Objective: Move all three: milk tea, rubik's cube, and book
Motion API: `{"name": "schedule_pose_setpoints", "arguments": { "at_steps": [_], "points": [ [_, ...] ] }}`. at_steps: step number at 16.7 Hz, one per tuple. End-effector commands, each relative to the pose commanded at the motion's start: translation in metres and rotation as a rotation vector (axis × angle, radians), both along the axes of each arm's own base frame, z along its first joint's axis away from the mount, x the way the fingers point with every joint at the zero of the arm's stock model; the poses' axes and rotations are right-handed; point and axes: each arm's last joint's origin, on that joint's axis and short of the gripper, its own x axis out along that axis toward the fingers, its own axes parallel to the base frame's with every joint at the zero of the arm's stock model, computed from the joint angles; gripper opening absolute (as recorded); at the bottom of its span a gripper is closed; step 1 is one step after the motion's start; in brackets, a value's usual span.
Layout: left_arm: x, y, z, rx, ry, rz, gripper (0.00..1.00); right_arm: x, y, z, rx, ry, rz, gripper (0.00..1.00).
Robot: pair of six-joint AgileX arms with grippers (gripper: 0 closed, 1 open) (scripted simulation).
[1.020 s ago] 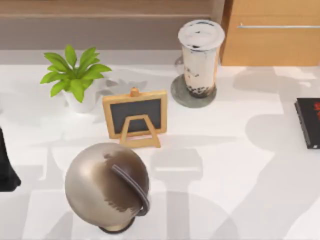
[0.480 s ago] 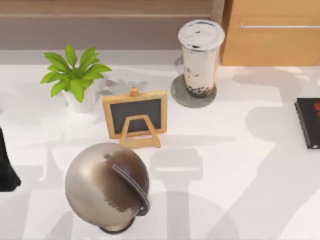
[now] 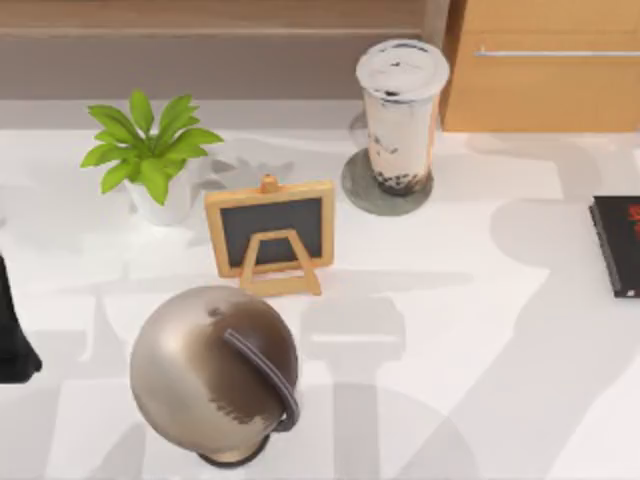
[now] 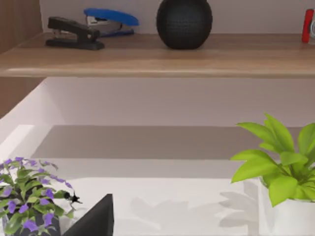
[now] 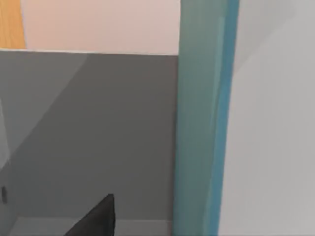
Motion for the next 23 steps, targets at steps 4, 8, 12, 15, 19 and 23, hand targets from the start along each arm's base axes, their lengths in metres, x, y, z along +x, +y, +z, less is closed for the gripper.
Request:
{"name": "schedule_pose_setpoints", "arguments": {
  "at_steps": [4, 8, 12, 15, 19, 23],
  "points": [
    [0.0, 0.0, 0.0, 0.0, 0.0, 0.0, 1.0, 0.0, 0.0, 0.0, 0.0, 0.0, 0.0, 0.62],
    [0.0, 0.0, 0.0, 0.0, 0.0, 0.0, 1.0, 0.0, 0.0, 0.0, 0.0, 0.0, 0.0, 0.32],
    [0.0, 0.0, 0.0, 0.0, 0.0, 0.0, 1.0, 0.0, 0.0, 0.0, 0.0, 0.0, 0.0, 0.02],
    [0.0, 0.0, 0.0, 0.0, 0.0, 0.0, 1.0, 0.0, 0.0, 0.0, 0.0, 0.0, 0.0, 0.0],
    [0.0, 0.0, 0.0, 0.0, 0.0, 0.0, 1.0, 0.0, 0.0, 0.0, 0.0, 0.0, 0.0, 0.0],
    [0.0, 0.0, 0.0, 0.0, 0.0, 0.0, 1.0, -0.0034, -0.0015, 0.0038, 0.0, -0.003, -0.004, 0.0]
  ]
}}
